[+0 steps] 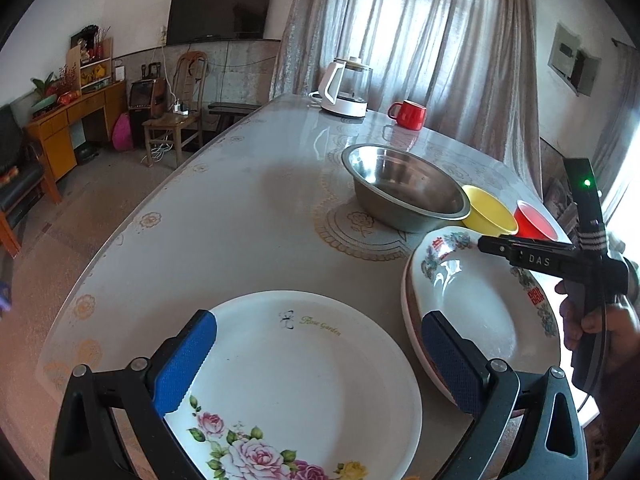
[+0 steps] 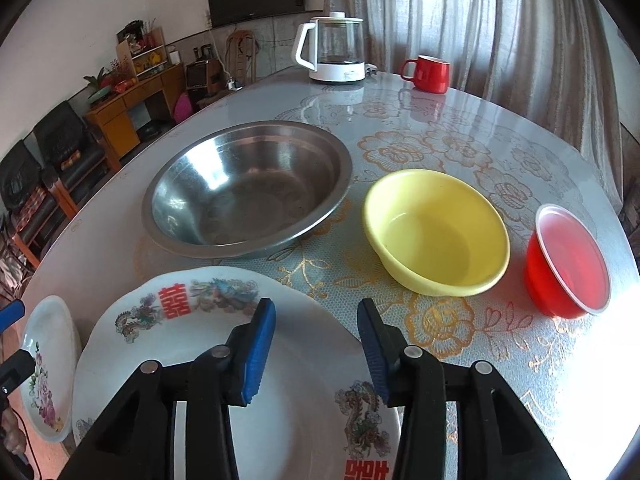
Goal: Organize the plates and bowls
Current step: 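Grip the rim of the pink-rose white plate with the left tool and lift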
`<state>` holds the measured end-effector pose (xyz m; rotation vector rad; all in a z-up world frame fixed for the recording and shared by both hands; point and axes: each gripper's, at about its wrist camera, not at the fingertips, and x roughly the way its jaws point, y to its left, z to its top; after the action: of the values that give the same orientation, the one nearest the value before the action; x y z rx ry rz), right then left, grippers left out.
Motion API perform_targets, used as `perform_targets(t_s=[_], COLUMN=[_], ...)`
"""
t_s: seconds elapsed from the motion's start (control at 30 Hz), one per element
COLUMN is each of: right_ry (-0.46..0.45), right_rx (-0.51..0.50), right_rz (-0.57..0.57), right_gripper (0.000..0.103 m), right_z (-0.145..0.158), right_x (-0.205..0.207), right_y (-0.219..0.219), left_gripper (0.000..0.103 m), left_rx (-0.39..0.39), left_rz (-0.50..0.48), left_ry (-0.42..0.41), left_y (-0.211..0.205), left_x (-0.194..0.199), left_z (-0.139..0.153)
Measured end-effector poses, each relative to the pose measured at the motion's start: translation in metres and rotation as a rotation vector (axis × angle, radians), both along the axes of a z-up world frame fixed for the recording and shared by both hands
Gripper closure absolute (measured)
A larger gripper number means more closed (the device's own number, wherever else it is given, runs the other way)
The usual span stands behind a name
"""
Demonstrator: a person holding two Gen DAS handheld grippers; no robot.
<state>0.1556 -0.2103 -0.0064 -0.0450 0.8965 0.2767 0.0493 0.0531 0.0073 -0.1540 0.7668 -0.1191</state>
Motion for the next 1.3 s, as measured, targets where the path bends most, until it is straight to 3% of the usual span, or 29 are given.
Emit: perform_targets(t_s=[0.3,0.47,0.6,0.8,0.93,1.07,1.3], right_ry=[-0.054,-0.110,-0.116,-0.048,0.026,0.109,0.175], right_rx=[0.021,0.082,0.183,0.309,0.345,0.416,0.413], right_rz=[-0.064,-0.002,0.125,0.393,0.493,0.527,0.486], right_gripper=[0.059,0.056,0.055,0.055,0.055,0.055,0.055], right_z=[0.010,0.028,0.039,0.040,0.027,0.011,-0.012], right_x=[-0.025,-0.057,-0.085,-0.124,-0.141,-0.152,-0.164], right_y=[-0.003,0.007,0.024,0.068,0.096,0.110,0.113], left_gripper=[0.000,0.000,0.000,0.000,0.000,0.000,0.000], left_rx=[0.032,0.039,0.036,0.014,-0.002,-0.058,-0.086], left_rz=[0.073,0.117,0.147,0.178,0.202,0.182,0.216], left_ry=[0.000,-0.004,-0.006,0.018,0.033,0.046,0.071], left_y=[0.024,0.040,0.053,0.070,0.078,0.086,0.096], left_x=[-0.002,-0.006,-0.009,-0.012,-0.014,-0.018,-0.025], left_z=[-0.002,-0.003,-0.003,-0.006,-0.009,-0.012,-0.019])
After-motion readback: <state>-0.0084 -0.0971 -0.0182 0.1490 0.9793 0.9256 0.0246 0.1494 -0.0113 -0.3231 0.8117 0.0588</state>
